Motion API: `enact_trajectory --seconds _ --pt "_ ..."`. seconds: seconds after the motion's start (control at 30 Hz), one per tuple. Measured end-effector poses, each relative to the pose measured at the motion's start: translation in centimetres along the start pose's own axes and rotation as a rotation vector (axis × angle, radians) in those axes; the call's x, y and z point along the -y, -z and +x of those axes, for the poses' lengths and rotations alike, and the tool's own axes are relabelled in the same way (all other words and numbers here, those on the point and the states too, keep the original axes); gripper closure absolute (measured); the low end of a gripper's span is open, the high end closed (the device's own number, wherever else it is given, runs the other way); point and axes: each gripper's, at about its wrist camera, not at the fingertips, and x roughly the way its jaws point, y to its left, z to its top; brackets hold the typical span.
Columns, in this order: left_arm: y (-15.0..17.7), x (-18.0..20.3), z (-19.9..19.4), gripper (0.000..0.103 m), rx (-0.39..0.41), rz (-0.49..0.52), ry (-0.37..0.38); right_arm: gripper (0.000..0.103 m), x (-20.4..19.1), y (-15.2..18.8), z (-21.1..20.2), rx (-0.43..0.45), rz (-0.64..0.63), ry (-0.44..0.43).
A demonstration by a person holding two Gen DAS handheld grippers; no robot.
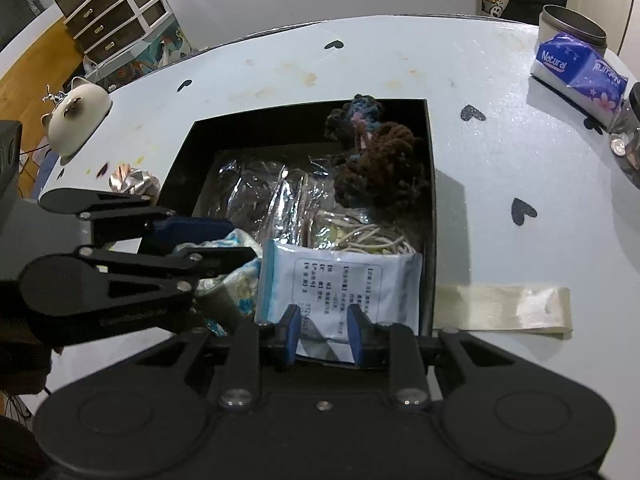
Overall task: Organize soft objects
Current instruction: 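Open the right tool to release the sachet while the left tool releases the pouch, then lift both open tools out of the box and move toward the scrunchies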
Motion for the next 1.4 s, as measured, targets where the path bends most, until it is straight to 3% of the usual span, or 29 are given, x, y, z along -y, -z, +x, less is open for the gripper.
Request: enact_trajectory --seconds 0.23,0.37,0.63,1.0,1.13,1.3,1.4 --pt "0.2 0.8 0.3 0.07 0.005 0.078 -0.052 0.076 0.0 0.3 -0.2 0.016 0.015 0.001" --pt "0.1 0.5 -0.2 0.049 0.017 0.042 -0.052 0.074 0.1 0.5 -1.5 0.049 0.029 -0.007" --pt "0.0 -0.3 -2.9 0.031 0.052 -0.077 -0.056 0.071 -0.1 0.9 -4.1 0.134 0.045 0.001" --pt "0.7 0.4 -7.4 0.014 0.111 -0.179 -0.074 0.037 -0.3 2.9 -7.2 0.258 0.062 0.036" --pt "1.2 0.7 -8.9 0.001 0.138 -0.206 -0.092 0.025 -0.2 3.7 -8.2 0.315 0.073 0.054" --pt "2.2 1.1 -10.5 0.0 0.176 -0.231 -0.123 0.018 0.0 4.9 -9.6 0.391 0.083 0.08" --pt "3.0 1.3 -11.3 0.0 0.196 -0.254 -0.133 0.005 0.0 5.7 -10.2 0.423 0.077 0.112"
